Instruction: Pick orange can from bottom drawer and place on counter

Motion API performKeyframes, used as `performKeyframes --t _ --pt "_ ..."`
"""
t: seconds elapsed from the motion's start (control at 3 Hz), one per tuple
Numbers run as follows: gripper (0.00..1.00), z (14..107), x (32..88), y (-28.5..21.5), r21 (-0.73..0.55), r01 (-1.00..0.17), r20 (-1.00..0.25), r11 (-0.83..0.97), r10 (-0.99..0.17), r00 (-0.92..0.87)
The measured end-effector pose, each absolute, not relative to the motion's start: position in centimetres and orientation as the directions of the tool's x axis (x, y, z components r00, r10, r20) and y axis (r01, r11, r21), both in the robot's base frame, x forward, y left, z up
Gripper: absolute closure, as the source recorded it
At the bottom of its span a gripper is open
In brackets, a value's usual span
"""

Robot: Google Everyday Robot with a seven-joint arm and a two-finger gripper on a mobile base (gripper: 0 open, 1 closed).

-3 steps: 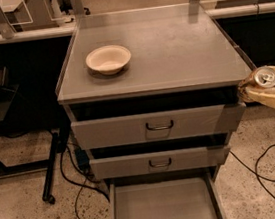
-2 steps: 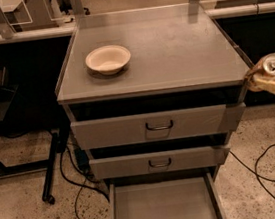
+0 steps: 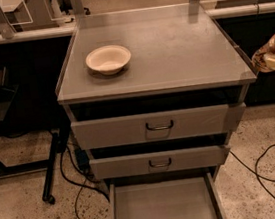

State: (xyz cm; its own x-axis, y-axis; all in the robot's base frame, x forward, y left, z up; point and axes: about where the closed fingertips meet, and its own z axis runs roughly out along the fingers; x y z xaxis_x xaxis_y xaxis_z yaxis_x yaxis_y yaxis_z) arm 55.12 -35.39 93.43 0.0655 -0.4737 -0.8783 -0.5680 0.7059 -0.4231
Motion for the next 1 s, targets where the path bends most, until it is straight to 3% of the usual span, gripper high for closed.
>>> performKeyframes --t 1.0 --pt "1.00 93.7 63.2 -27.9 -0.335 -0.738 -0.908 0.585 -0.410 0.087"
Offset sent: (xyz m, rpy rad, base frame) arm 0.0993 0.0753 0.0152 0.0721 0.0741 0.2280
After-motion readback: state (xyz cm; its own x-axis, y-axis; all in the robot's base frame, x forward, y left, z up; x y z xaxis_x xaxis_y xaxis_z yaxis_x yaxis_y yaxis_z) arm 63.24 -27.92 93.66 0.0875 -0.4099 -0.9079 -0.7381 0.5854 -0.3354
